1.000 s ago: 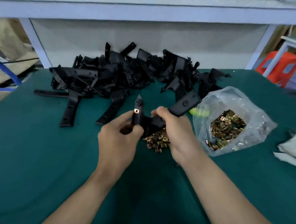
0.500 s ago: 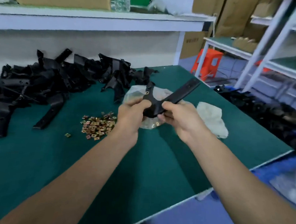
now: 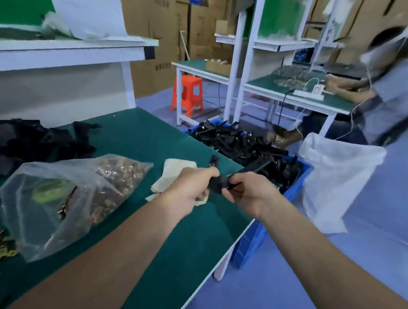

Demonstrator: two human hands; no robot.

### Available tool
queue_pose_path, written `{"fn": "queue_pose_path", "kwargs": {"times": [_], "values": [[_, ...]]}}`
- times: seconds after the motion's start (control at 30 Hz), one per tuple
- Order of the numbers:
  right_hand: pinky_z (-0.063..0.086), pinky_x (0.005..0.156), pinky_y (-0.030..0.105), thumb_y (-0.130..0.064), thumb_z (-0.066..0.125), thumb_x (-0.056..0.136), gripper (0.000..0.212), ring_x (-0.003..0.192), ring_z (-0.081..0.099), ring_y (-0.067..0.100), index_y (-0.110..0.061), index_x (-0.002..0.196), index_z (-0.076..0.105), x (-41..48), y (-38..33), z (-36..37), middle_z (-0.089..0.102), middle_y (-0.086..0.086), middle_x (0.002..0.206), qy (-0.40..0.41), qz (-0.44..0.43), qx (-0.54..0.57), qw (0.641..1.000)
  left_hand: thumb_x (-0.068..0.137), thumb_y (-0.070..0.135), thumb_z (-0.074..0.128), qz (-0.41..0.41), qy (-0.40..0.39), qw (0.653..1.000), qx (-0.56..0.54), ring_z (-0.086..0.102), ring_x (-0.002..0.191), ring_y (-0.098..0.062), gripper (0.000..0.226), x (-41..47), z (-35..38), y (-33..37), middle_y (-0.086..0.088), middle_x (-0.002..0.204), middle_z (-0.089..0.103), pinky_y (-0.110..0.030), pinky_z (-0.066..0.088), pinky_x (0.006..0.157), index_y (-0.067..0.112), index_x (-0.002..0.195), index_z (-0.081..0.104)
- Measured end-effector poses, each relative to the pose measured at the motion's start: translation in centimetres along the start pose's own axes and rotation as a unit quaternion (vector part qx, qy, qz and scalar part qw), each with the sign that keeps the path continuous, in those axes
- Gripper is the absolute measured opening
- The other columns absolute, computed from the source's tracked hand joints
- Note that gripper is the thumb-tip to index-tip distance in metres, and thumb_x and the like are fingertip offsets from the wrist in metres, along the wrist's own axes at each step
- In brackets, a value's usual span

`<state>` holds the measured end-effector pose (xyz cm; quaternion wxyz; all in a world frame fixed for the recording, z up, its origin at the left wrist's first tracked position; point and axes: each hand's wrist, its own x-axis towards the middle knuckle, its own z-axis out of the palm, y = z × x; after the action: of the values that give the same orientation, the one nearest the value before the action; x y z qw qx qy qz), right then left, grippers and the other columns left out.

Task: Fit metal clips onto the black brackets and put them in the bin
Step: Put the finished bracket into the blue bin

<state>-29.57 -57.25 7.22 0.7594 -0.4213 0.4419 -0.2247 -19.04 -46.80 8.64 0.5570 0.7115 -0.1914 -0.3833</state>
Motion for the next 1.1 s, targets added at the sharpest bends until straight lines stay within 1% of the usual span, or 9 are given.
{"fn": "queue_pose_path", "kwargs": {"times": [0.1,0.2,0.33,0.47,0.6,0.73,0.9,1.03,1.1], "values": [[0.062,0.057,0.036,-0.013,0.059,0.101,0.013,0.082,0.062,0.028,-0.004,0.092,0.058,4.6,-7.0,-0.4,0.060,0.019,0.095,0.012,-0.025,0.072,0.997,0.100,0.055,0.054,-0.025,-0.080,0.992,-0.097,0.066,0.086,-0.018,0.042,3.1,1.8,5.3,-0.005,0.114,0.064,-0.029,0.051,0.064,0.017,0.117,0.062],[0.062,0.072,0.047,-0.033,0.069,0.097,0.033,0.098,0.061,0.042,-0.011,0.116,0.053,7.4,-8.4,-0.7,0.054,0.025,0.117,0.051,0.027,-0.059,0.997,0.100,0.063,0.048,-0.046,-0.089,0.993,-0.055,0.057,0.119,-0.025,0.054,4.6,1.9,6.5,-0.004,0.142,0.051,-0.041,0.053,0.095,0.026,0.140,0.048],[0.050,0.054,0.028,-0.002,0.065,0.090,0.007,0.054,0.055,0.023,-0.002,0.097,0.067,7.7,-4.0,2.4,0.062,0.016,0.067,0.054,-0.073,-0.188,0.978,0.095,0.049,0.063,0.085,-0.084,0.979,0.166,0.051,0.132,-0.017,0.060,3.3,-1.1,3.6,0.005,0.151,0.048,-0.030,0.042,0.105,0.028,0.149,0.047],[0.040,0.046,0.022,-0.006,0.061,0.076,0.019,0.047,0.052,0.020,-0.013,0.070,0.077,3.2,-0.9,9.2,0.068,0.013,0.062,-0.052,-0.198,-0.191,0.960,0.083,0.012,0.072,0.383,0.098,0.823,0.407,0.050,0.122,-0.001,0.027,-1.9,-9.0,-1.7,0.019,0.126,0.063,-0.011,0.030,0.106,0.027,0.104,0.077],[0.041,0.050,0.022,-0.017,0.058,0.069,0.019,0.048,0.053,0.015,-0.024,0.065,0.075,-2.3,0.6,16.9,0.067,0.003,0.059,-0.154,-0.285,-0.212,0.922,0.086,0.011,0.067,0.461,0.232,0.738,0.434,0.061,0.113,-0.005,0.018,-7.3,-16.4,-4.6,0.011,0.109,0.075,-0.016,0.038,0.108,0.020,0.092,0.081],[0.048,0.059,0.026,-0.014,0.059,0.082,0.027,0.050,0.059,0.005,-0.030,0.068,0.076,-6.3,3.3,24.4,0.071,-0.005,0.061,-0.235,-0.362,-0.279,0.858,0.093,0.018,0.063,0.397,0.395,0.731,0.390,0.056,0.115,-0.003,0.019,-10.7,-24.5,-6.2,0.013,0.112,0.071,-0.009,0.033,0.108,0.019,0.102,0.080],[0.053,0.058,0.024,-0.010,0.057,0.092,0.025,0.051,0.058,0.004,-0.024,0.082,0.074,-10.2,9.1,32.4,0.067,-0.013,0.063,-0.273,-0.523,-0.393,0.705,0.080,-0.005,0.074,0.171,0.515,0.740,0.398,0.060,0.115,-0.022,0.039,-15.0,-35.2,-14.2,-0.003,0.115,0.073,-0.039,0.047,0.101,0.015,0.114,0.076],[0.057,0.074,0.018,-0.014,0.059,0.100,0.028,0.078,0.067,0.002,-0.020,0.125,0.070,-11.2,13.9,37.3,0.075,-0.001,0.111,-0.362,-0.449,-0.482,0.659,0.089,0.033,0.077,0.003,0.505,0.783,0.364,0.055,0.130,-0.024,0.041,-19.3,-39.6,-20.0,-0.003,0.132,0.066,-0.034,0.041,0.107,0.021,0.128,0.071],[0.054,0.060,0.019,-0.016,0.057,0.102,0.040,0.067,0.066,0.002,-0.022,0.141,0.057,-11.3,15.9,39.4,0.074,0.004,0.112,-0.382,-0.402,-0.515,0.653,0.090,0.042,0.074,0.003,0.477,0.814,0.330,0.046,0.140,-0.014,0.037,-19.8,-40.3,-20.8,0.005,0.137,0.063,-0.026,0.034,0.110,0.029,0.125,0.072]]}}
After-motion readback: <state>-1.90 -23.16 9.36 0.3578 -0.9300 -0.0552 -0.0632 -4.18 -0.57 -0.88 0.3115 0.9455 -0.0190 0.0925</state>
